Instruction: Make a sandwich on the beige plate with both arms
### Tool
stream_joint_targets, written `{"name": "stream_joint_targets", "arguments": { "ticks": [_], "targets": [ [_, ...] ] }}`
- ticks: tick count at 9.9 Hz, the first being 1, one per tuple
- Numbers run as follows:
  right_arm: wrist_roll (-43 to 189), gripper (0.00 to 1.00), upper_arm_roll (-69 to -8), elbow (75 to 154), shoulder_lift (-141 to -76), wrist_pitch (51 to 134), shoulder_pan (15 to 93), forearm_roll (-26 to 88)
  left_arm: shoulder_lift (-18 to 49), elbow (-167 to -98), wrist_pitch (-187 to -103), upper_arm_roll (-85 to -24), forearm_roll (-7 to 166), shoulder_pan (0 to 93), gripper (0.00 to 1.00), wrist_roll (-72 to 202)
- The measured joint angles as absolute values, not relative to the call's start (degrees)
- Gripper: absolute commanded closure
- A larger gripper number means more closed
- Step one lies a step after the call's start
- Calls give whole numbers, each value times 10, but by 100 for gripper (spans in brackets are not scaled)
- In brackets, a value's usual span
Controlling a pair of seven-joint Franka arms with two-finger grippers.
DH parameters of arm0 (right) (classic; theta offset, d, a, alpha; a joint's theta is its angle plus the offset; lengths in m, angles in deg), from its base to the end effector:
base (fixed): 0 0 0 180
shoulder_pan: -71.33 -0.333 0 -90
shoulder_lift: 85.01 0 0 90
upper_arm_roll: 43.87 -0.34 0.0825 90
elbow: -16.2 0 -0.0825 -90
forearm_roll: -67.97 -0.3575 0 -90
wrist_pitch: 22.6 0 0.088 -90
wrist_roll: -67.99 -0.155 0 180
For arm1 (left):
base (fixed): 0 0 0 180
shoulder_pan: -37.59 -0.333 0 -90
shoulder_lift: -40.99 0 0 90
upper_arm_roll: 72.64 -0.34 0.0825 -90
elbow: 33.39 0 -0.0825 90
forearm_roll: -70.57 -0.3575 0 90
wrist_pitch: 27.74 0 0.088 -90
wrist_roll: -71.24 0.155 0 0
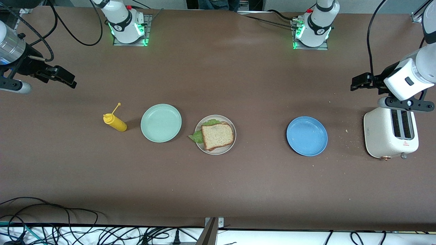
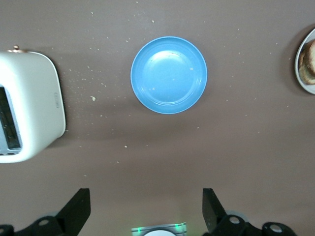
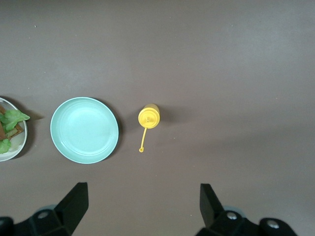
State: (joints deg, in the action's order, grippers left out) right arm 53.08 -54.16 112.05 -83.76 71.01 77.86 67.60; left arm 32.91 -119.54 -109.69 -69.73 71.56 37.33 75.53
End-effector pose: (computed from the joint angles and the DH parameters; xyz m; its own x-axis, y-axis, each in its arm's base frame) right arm 0.5222 0.0362 0.5716 0.9809 -0.1939 -0.0177 -0.1939 -0.9810 0.0021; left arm 0.5444 -0.0263 0.5439 0.9699 -0.1232 -0.2101 -0.1173 -0.9923 0.0402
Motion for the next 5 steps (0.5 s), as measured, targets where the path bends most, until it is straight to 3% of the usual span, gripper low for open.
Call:
{"name": "stream_joint_targets", "arguments": {
  "ticks": [5],
  "targets": [
    [531, 0, -542, 1120, -838, 709, 779, 676, 330, -1195, -1137, -698, 707, 371, 0, 761]
  ]
}}
